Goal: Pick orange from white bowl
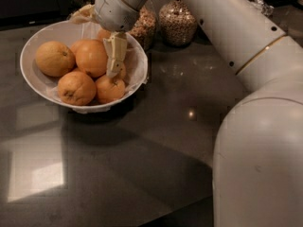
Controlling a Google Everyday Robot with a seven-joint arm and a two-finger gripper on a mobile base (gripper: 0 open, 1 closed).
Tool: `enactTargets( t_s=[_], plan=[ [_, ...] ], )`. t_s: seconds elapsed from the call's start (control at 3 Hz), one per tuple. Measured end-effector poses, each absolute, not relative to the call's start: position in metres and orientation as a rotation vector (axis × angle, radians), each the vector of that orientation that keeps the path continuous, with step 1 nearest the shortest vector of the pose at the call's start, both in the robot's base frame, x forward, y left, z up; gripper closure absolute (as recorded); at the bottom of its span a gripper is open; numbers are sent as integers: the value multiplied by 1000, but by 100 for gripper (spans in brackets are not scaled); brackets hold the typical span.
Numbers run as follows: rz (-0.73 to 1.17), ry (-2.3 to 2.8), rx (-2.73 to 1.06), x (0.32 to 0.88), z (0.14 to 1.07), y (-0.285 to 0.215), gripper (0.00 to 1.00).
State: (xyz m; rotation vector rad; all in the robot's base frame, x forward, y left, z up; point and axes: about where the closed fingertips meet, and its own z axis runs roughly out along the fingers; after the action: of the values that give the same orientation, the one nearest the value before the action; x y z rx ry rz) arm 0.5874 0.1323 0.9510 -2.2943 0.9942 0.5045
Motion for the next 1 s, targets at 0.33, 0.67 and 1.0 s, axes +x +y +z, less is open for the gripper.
enactTargets(
  t_s=[0.33,0.67,1.0],
  plan=[
    [508,1006,-2302,589,948,131,12],
    [511,1013,-2313,590,946,131,19],
    [512,1018,-2324,590,945,131,20]
  ],
)
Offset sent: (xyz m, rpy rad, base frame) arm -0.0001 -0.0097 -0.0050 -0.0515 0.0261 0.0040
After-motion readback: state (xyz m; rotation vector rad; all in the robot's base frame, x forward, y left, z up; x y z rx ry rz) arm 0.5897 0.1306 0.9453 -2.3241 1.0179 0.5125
